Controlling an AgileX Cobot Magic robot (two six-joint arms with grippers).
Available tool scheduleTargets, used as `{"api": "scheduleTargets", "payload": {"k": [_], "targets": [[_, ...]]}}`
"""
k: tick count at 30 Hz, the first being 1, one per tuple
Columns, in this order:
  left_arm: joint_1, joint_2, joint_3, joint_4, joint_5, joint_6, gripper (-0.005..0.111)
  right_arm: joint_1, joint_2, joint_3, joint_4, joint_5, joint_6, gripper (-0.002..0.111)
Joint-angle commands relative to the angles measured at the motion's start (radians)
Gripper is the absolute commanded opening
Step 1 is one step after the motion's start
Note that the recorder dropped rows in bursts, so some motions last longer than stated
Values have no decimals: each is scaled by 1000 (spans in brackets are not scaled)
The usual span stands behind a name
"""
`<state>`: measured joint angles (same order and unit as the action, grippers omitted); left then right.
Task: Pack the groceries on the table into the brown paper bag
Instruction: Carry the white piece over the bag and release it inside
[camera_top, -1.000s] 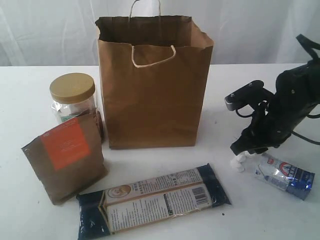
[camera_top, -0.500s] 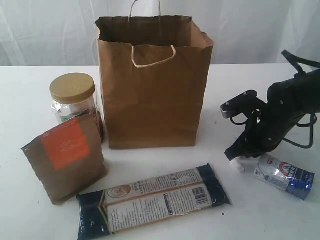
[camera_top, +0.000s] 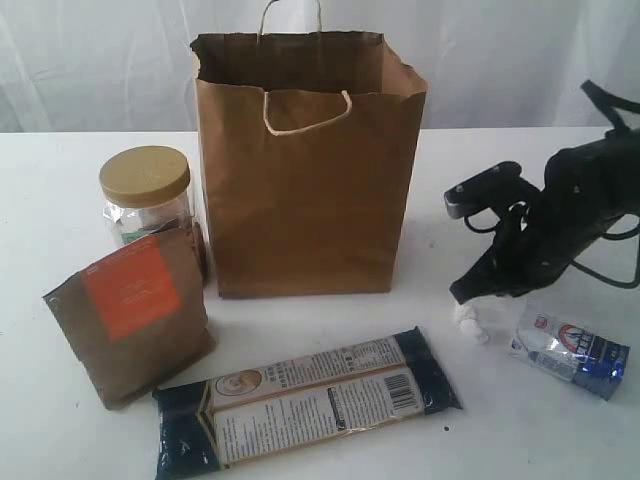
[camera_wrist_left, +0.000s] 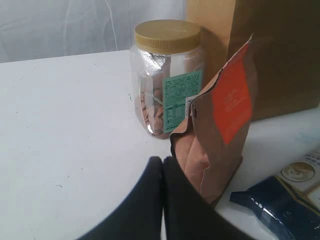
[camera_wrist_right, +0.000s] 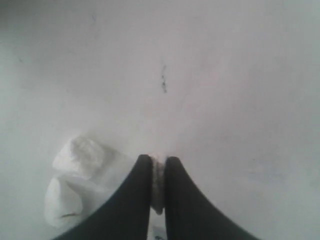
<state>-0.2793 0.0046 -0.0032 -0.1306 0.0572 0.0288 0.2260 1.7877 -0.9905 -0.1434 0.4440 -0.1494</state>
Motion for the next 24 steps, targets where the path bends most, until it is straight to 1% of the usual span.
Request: {"api": "scheduleTargets", "payload": {"k": [1,5,10,13,19,22,24], "targets": [[-1,-5,3,-3,-3,-3,0,-7,-89,2,1,-24,-8,0],[-1,-5,3,-3,-3,-3,0,-7,-181,2,16,-41,-4,0],[-1,-5,3,-3,-3,-3,0,-7,-310,2,19,-114,33,0],[-1,-5,3,-3,-3,-3,0,-5,-393,2,21,-185,49,0],[-1,-5,3,-3,-3,-3,0,-5,-534,2,68,-389,53,0],[-1,-5,3,-3,-3,-3,0,28,-557,-14,85,-444,85,0],[-1,-5,3,-3,-3,-3,0,66,-557,-39,85,-444,85,0]]}}
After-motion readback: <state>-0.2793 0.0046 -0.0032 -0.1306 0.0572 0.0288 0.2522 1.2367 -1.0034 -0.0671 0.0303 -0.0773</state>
